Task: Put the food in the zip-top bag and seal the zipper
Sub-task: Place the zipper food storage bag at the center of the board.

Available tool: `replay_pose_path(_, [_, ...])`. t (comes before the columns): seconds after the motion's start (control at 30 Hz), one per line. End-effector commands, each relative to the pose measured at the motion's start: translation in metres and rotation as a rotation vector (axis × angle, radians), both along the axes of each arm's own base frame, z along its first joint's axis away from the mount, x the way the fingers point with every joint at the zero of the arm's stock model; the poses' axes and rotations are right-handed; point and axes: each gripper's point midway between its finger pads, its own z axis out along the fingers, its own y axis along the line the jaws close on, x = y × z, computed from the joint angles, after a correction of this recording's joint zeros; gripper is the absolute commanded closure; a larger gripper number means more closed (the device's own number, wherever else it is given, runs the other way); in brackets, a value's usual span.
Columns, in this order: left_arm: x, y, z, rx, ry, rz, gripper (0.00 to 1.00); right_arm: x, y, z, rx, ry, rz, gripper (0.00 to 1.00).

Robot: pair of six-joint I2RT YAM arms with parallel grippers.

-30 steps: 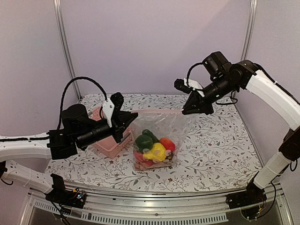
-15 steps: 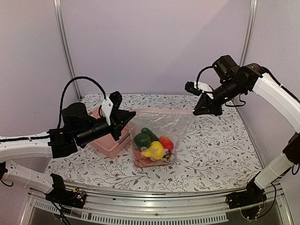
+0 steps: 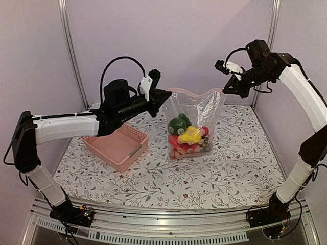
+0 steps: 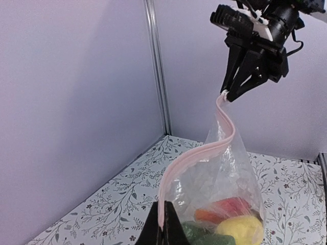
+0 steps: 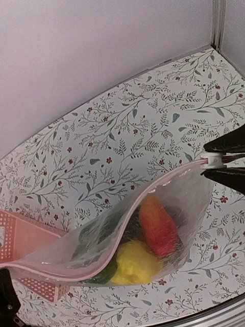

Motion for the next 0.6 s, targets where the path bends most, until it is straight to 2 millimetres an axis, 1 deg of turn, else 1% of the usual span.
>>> replay_pose_path(0.0, [0.026, -0.008, 0.034, -0.066, -0.078, -0.105, 1.00, 0.031, -0.017, 0.012, -0.053, -0.091, -0.057, 0.94])
replay_pose_path(0.03, [0.028, -0.011, 0.032, -0.067, -0.068, -0.127, 1.00, 0.030, -0.017, 0.011, -0.052, -0.086, -0.052, 0.93])
replay_pose_path(0.1, [0.025, -0.019, 0.019, -0.058, -0.031, -0.183, 0.99, 0.020, -0.014, 0.002, -0.038, -0.058, -0.029, 0.93])
replay_pose_path(0.13, [0.021, -0.021, 0.009, -0.052, -0.004, -0.208, 0.97, 0.014, -0.012, -0.009, -0.031, -0.032, -0.015, 0.92])
replay_pose_path(0.17, [0.017, -0.021, -0.004, -0.046, 0.031, -0.226, 0.93, 0.007, -0.012, -0.021, -0.024, -0.013, -0.004, 0.91])
replay_pose_path(0.2, [0.009, -0.020, -0.018, -0.050, 0.083, -0.251, 0.84, -0.004, -0.012, -0.048, -0.030, 0.039, 0.014, 0.90])
replay_pose_path(0.23, [0.001, -0.016, -0.029, -0.061, 0.122, -0.266, 0.73, -0.020, -0.011, -0.056, -0.022, 0.050, 0.034, 0.87])
replay_pose_path(0.27, [-0.011, -0.011, -0.041, -0.069, 0.156, -0.278, 0.65, -0.037, -0.007, -0.075, -0.031, 0.091, 0.062, 0.82])
replay_pose_path(0.33, [-0.037, 0.001, -0.050, -0.066, 0.155, -0.273, 0.53, -0.079, 0.001, -0.097, -0.059, 0.131, 0.128, 0.69])
replay_pose_path(0.37, [-0.050, 0.007, -0.052, -0.054, 0.149, -0.262, 0.51, -0.096, 0.004, -0.107, -0.071, 0.156, 0.153, 0.65])
replay_pose_path(0.4, [-0.065, 0.016, -0.044, -0.050, 0.129, -0.251, 0.49, -0.112, 0.008, -0.109, -0.059, 0.172, 0.177, 0.62])
replay_pose_path(0.43, [-0.073, 0.023, -0.044, -0.034, 0.132, -0.226, 0.46, -0.123, 0.009, -0.108, -0.035, 0.194, 0.182, 0.60])
replay_pose_path(0.47, [-0.078, 0.030, -0.044, -0.020, 0.141, -0.191, 0.44, -0.130, 0.009, -0.099, 0.001, 0.186, 0.185, 0.59])
replay_pose_path(0.5, [-0.079, 0.039, -0.044, -0.008, 0.151, -0.150, 0.42, -0.134, 0.009, -0.093, 0.025, 0.180, 0.183, 0.58])
replay_pose_path(0.57, [-0.076, 0.057, -0.048, 0.034, 0.179, -0.062, 0.40, -0.139, 0.010, -0.074, 0.092, 0.148, 0.174, 0.56])
